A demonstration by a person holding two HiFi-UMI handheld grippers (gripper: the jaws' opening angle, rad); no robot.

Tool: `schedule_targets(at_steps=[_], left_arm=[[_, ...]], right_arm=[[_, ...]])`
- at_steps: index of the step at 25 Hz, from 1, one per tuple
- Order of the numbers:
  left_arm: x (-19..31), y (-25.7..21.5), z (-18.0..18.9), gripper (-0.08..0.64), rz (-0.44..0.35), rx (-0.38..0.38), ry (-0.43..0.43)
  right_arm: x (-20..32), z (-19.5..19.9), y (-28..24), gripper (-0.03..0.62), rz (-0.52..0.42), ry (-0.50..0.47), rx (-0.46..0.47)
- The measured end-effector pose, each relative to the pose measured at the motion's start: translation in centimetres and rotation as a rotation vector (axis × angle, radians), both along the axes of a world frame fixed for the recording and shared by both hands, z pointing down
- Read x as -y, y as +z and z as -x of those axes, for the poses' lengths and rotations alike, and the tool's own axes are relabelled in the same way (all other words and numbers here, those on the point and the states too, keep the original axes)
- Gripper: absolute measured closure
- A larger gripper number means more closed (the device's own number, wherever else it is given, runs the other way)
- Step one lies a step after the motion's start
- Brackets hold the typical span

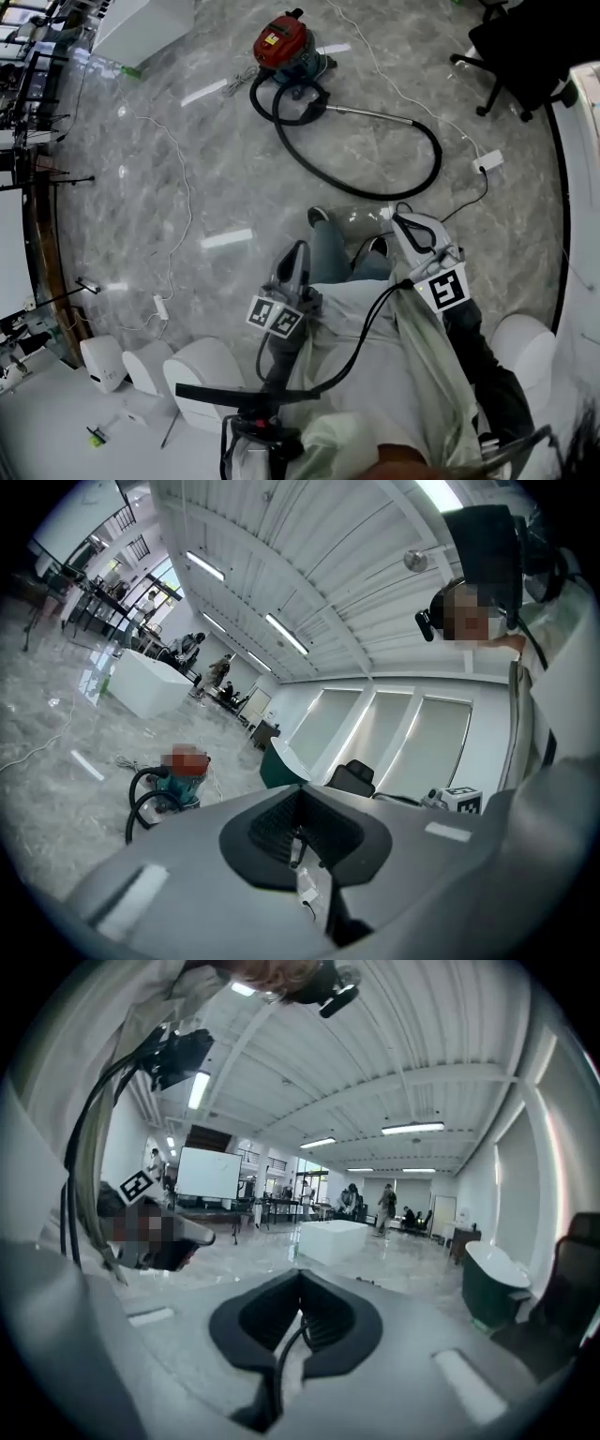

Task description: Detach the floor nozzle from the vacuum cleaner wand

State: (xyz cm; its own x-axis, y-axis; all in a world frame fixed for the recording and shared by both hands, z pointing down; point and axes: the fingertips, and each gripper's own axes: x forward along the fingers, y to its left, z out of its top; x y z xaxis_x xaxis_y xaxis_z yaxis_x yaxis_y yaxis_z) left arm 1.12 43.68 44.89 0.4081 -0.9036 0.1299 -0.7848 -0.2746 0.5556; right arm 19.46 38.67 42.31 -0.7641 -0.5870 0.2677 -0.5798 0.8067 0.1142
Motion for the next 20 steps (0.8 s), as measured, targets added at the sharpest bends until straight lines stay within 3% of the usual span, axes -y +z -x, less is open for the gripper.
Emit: schedule_targets(at_steps=[3, 10, 13, 16, 20], left_arm=[[2.1, 0.7, 1.8, 0.560, 0.004, -0.025, -0.009], [12.0, 2.4, 7.6, 0.560, 0.022, -0.091, 0.065], [17.5, 1.7, 11.3, 0.560, 0.020, -0.107, 0.103], [21.7, 0.7, 14.4, 0.559, 0.011, -0.096, 0.145], [24.6, 0.8, 16.9, 0.560, -0.002, -0.108, 0.134]], right_arm=[[2.5, 1.3, 1.4, 0.591, 0.139, 0.052, 0.041], [9.4, 8.8, 1.4, 0.591, 0.105, 0.036, 0.006], [13.9, 11.5, 3.0, 0.591, 0.178, 0.108, -0.074], [17.6, 13.4, 3.5, 0.591, 0.255, 0.183, -0.021], [19.3, 16.0, 4.5, 0.591, 0.274, 0.114, -0.023]])
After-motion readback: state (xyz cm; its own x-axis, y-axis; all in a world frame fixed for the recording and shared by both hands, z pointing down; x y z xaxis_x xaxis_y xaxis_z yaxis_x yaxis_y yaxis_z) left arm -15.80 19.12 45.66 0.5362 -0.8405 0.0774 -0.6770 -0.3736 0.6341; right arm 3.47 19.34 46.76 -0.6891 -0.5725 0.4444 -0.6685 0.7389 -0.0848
